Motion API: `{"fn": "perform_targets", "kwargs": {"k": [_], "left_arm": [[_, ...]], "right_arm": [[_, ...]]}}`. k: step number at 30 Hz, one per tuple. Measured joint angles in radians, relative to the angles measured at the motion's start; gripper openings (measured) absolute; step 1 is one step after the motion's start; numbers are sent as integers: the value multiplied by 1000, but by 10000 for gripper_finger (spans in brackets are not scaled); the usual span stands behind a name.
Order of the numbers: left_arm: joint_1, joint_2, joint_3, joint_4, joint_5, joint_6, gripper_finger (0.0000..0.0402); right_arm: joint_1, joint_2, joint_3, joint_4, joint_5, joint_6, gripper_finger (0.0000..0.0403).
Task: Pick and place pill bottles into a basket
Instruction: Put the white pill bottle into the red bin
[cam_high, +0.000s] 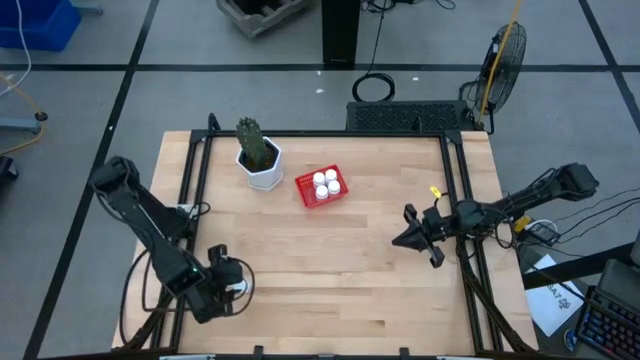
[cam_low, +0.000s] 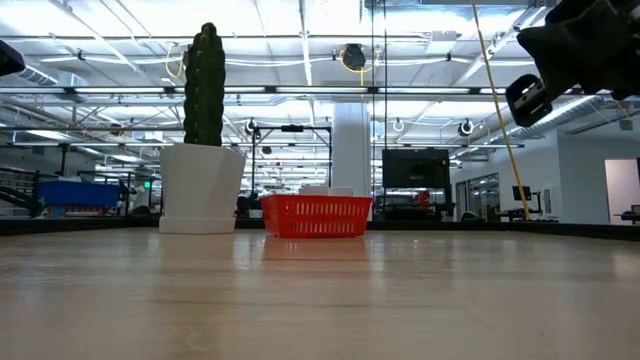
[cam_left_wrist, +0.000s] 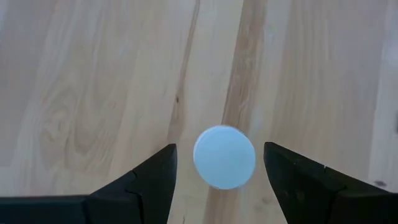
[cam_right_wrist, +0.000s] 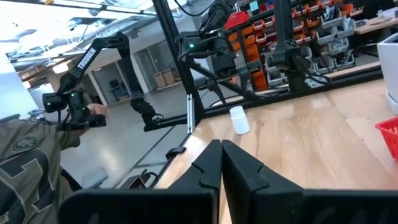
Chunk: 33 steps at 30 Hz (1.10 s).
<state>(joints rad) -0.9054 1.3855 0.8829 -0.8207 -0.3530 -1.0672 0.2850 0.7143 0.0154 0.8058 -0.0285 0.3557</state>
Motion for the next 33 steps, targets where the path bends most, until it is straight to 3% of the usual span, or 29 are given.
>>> {"fn": "perform_targets", "kwargs": {"k": [13,33], "left_arm": [[10,15,-5,10,51,-27,243],[17,15,-45,80,50,-16,243]], "right_arm": [[38,0,0,-59,5,27,4],[39,0,-1,-60,5,26,4]]}}
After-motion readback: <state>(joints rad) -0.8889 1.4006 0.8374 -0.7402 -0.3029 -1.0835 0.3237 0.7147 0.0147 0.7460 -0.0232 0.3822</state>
